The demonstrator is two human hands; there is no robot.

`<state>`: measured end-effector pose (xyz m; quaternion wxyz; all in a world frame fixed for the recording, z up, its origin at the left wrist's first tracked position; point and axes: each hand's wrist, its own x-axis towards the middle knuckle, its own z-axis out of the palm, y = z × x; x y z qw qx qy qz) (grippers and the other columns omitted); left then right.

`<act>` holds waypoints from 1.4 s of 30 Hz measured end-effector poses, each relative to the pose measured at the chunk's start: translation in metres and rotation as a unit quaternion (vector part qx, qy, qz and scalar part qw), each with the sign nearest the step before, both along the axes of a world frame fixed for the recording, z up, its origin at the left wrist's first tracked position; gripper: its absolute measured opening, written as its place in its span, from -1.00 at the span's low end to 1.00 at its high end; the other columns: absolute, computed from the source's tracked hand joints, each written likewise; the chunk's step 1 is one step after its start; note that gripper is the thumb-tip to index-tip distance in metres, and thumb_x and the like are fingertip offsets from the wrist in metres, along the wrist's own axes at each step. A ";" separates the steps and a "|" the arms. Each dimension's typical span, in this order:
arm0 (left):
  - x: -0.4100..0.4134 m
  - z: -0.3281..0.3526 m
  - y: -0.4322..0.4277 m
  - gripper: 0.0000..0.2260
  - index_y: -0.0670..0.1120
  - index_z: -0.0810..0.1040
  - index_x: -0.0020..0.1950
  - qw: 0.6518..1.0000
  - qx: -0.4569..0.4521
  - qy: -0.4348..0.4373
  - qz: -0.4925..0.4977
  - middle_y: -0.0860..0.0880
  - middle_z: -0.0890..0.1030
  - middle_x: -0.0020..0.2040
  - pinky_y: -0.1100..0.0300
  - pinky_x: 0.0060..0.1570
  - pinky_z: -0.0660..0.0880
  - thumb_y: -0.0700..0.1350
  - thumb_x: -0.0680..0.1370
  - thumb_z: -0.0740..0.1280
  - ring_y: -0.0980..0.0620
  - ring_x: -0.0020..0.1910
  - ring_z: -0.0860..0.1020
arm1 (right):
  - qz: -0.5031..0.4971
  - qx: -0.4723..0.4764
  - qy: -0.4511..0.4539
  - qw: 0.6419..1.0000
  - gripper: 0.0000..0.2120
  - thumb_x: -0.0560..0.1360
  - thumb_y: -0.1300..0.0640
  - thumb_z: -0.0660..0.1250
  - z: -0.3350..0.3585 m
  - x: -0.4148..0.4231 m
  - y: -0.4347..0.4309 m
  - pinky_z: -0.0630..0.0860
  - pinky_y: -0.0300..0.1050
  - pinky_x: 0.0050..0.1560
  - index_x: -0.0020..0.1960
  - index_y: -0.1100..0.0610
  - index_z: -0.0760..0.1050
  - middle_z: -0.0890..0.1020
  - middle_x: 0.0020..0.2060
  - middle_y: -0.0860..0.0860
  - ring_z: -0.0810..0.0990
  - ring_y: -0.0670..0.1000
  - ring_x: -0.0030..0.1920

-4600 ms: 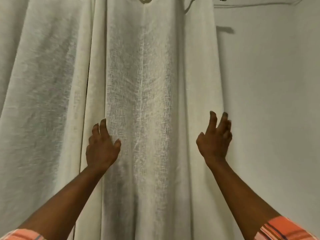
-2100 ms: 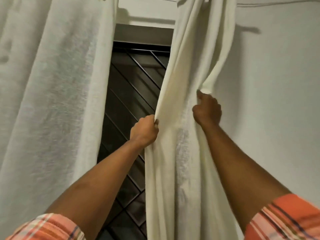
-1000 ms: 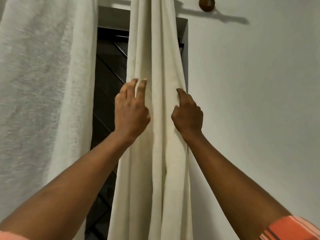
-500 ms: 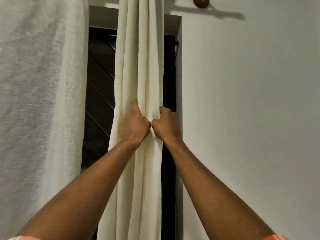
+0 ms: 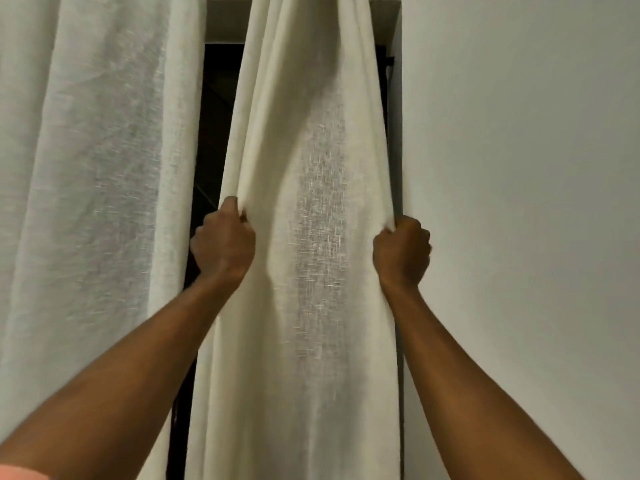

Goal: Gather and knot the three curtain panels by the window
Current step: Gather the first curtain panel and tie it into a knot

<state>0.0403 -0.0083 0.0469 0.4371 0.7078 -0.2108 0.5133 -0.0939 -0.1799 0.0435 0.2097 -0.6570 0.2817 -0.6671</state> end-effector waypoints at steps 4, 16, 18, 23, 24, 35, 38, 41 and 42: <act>-0.024 -0.022 -0.017 -0.84 -0.10 0.41 0.08 0.998 0.045 -0.029 -0.025 -0.09 0.55 -0.19 0.10 -0.29 0.37 -0.03 0.62 0.20 -0.11 -0.26 0.53 | 0.069 -0.054 0.022 0.996 -0.85 0.52 0.20 0.24 -0.015 0.012 0.029 0.48 -0.19 -0.24 0.05 0.18 0.53 0.64 -0.04 0.07 0.60 0.11 -0.10; -0.029 -0.085 -0.043 -0.75 -0.09 0.52 0.03 0.986 0.112 0.073 -0.100 -0.04 0.63 -0.12 -0.02 -0.15 0.59 0.03 0.63 0.14 -0.06 -0.20 0.61 | 0.152 -0.015 0.136 0.979 -0.74 0.58 0.09 0.26 -0.055 0.039 0.053 0.60 0.08 0.07 0.20 0.18 0.53 0.62 0.09 0.10 0.63 0.14 0.05; -0.034 -0.086 -0.043 -0.78 -0.08 0.50 0.12 0.985 0.125 0.068 -0.099 -0.03 0.63 -0.10 -0.01 -0.14 0.59 -0.02 0.63 0.13 -0.07 -0.19 0.61 | 0.154 -0.005 0.132 0.979 -0.72 0.59 0.07 0.24 -0.058 0.037 0.053 0.61 0.08 0.07 0.23 0.19 0.51 0.62 0.10 0.10 0.63 0.13 0.05; -0.042 -0.090 -0.051 -0.59 -0.07 0.21 0.48 0.981 0.172 0.056 -0.069 -0.03 0.62 -0.13 0.04 -0.26 0.60 -0.10 0.63 0.14 -0.02 -0.28 0.60 | 0.155 -0.008 0.129 0.979 -0.72 0.60 0.06 0.23 -0.060 0.028 0.053 0.61 0.07 0.07 0.22 0.18 0.51 0.62 0.07 0.08 0.63 0.10 0.03; -0.045 -0.091 -0.052 -0.54 -0.07 0.14 0.51 0.979 0.186 0.060 -0.064 -0.02 0.61 -0.15 0.06 -0.28 0.59 -0.10 0.63 0.15 0.00 -0.30 0.59 | 0.153 -0.012 0.128 0.980 -0.72 0.60 0.05 0.22 -0.060 0.026 0.052 0.61 0.07 0.06 0.22 0.18 0.51 0.62 0.07 0.08 0.64 0.10 0.02; -0.069 -0.106 -0.064 -0.86 -0.10 0.50 0.00 0.942 0.316 0.016 -0.115 -0.03 0.62 -0.20 0.09 -0.18 0.57 -0.10 0.62 0.17 -0.01 -0.27 0.58 | 0.179 0.003 0.177 0.968 -0.44 0.51 -0.37 0.07 -0.072 0.010 0.050 0.45 -0.17 -0.26 -0.07 0.12 0.50 0.60 -0.20 0.01 0.60 -0.01 -0.21; -0.065 -0.111 -0.059 -0.83 -0.07 0.52 0.03 0.918 0.330 0.019 -0.220 -0.02 0.64 -0.12 0.03 -0.12 0.58 -0.07 0.52 0.20 -0.03 -0.19 0.60 | 0.138 0.006 0.174 0.975 -0.71 0.59 -0.04 0.19 -0.073 0.006 0.040 0.51 -0.12 -0.15 0.07 0.16 0.52 0.63 -0.05 0.06 0.60 0.05 -0.12; -0.058 -0.120 -0.048 -0.53 0.01 0.50 0.31 0.933 0.257 -0.043 -0.249 0.02 0.52 0.26 0.06 0.15 0.48 0.06 0.42 0.18 0.04 0.19 0.48 | 0.113 0.026 0.183 0.976 -0.74 0.62 0.05 0.15 -0.071 -0.001 0.029 0.53 -0.03 0.00 0.14 0.20 0.49 0.59 0.05 0.12 0.58 0.13 0.01; -0.058 -0.121 -0.047 -0.51 0.01 0.50 0.32 0.947 0.204 -0.074 -0.238 0.00 0.46 0.30 0.06 0.20 0.43 0.10 0.43 0.17 0.03 0.24 0.42 | 0.109 0.031 0.185 0.976 -0.72 0.62 0.04 0.15 -0.071 -0.004 0.027 0.50 -0.03 0.03 0.17 0.20 0.48 0.58 0.08 0.12 0.57 0.16 0.06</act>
